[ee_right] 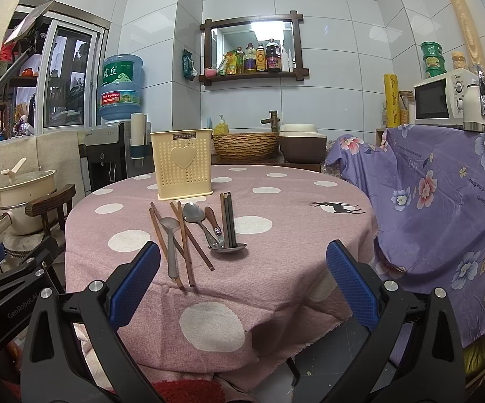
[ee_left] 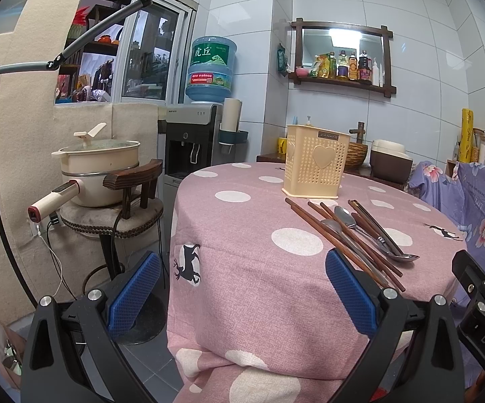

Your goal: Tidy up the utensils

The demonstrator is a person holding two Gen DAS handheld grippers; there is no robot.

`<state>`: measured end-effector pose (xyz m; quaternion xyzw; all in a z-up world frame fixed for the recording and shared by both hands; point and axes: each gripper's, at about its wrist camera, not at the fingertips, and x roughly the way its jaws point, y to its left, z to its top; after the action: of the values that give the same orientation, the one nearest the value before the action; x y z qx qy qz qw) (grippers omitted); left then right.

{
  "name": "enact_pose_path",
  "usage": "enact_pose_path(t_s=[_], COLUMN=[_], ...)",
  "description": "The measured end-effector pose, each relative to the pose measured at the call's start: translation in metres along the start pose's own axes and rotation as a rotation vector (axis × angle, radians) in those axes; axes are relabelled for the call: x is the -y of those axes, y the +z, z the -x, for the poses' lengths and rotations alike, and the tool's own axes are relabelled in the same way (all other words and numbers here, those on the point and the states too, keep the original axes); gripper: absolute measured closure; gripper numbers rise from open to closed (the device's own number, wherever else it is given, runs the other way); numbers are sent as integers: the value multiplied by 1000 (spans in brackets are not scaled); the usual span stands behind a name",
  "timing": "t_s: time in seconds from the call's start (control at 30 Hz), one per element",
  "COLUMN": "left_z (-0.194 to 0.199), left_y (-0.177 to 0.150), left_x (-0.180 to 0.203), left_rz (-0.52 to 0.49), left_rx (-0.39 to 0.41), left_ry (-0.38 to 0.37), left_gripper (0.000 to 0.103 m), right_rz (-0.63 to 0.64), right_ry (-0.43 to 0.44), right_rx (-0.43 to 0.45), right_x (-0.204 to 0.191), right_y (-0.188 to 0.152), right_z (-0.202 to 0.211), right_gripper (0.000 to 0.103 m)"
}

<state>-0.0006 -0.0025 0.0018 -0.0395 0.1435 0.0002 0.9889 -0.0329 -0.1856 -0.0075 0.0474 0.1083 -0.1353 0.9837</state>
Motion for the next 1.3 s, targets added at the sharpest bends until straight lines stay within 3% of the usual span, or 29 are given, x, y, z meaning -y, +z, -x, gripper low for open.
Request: enact_pose_path(t_s=[0.47, 0.63, 0.73, 0.87, 1.03, 1.3], left_z=[-1, -6, -19, -43, -64, -115], left_y=[0, -17, -18, -12, 8, 40], left_x=[-2, -10, -14, -22, -24, -15], left_rz=[-1, 0, 12, 46, 21, 61], left_rx=[-4, -27, -87, -175, -217, -354], left_ry=[0, -11, -25, -31, -42, -131], left_gripper=[5, 5, 5, 5, 5, 11], right_rz=[0, 2, 2, 0, 6, 96], right_ry=[1, 27, 95, 195, 145, 185], right_rx=[-4, -26, -72, -141, -175, -314], right_x=[0, 3, -7, 3, 20, 28], right_y=[0, 2, -8, 3, 23, 47], right_z=[-1, -8, -26, -48, -76, -132], right_gripper=[5, 5, 5, 5, 5, 5])
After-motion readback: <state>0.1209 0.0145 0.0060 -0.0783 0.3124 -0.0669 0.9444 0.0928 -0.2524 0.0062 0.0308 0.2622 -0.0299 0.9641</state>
